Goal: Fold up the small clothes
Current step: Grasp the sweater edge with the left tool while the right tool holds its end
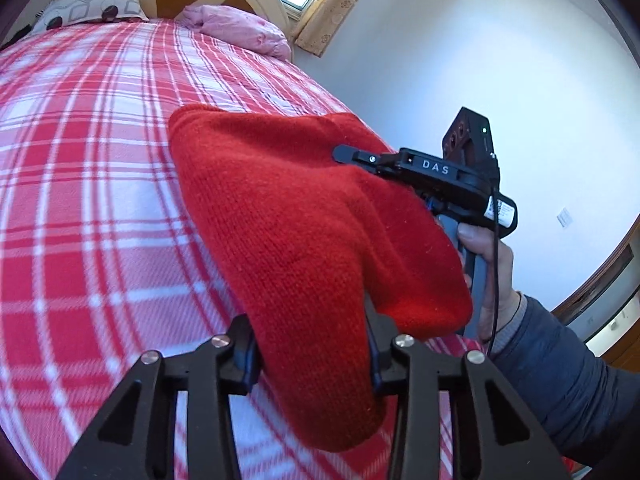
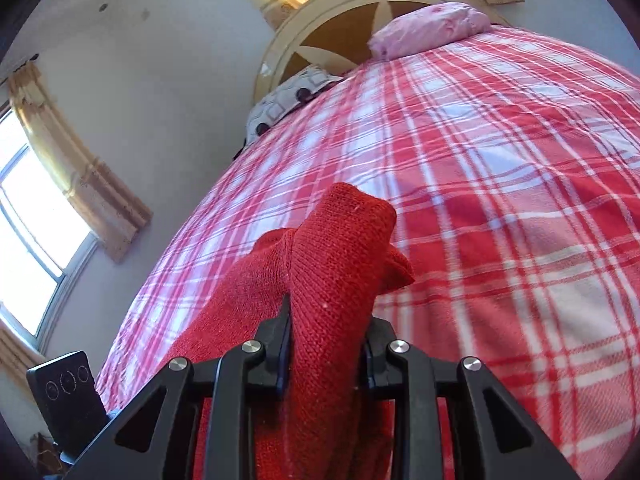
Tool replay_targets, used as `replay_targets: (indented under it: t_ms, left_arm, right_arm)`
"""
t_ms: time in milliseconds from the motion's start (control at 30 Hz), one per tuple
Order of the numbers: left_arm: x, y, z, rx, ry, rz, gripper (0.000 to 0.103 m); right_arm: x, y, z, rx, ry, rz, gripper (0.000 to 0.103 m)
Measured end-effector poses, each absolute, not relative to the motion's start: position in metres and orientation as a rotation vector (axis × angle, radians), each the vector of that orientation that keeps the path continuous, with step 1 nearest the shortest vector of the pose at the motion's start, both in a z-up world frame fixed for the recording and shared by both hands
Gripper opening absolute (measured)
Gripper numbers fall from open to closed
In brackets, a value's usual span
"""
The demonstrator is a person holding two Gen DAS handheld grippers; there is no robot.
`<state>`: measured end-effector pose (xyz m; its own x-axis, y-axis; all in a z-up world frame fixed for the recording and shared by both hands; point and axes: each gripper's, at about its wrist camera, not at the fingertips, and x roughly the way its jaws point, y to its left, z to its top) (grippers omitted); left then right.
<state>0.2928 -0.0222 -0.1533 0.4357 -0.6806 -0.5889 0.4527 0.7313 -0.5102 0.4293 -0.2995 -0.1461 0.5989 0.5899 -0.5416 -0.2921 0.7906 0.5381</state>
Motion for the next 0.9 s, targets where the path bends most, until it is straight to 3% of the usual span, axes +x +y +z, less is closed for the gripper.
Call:
replay_targets:
  t_ms: [900]
  left_arm:
    - [0.185, 0.098, -0.111, -0.236, 0.763, -0.350, 0.040]
  right_arm:
    - [0.371, -0.084, -0.108, 0.353, 0.751, 0.852, 0.028]
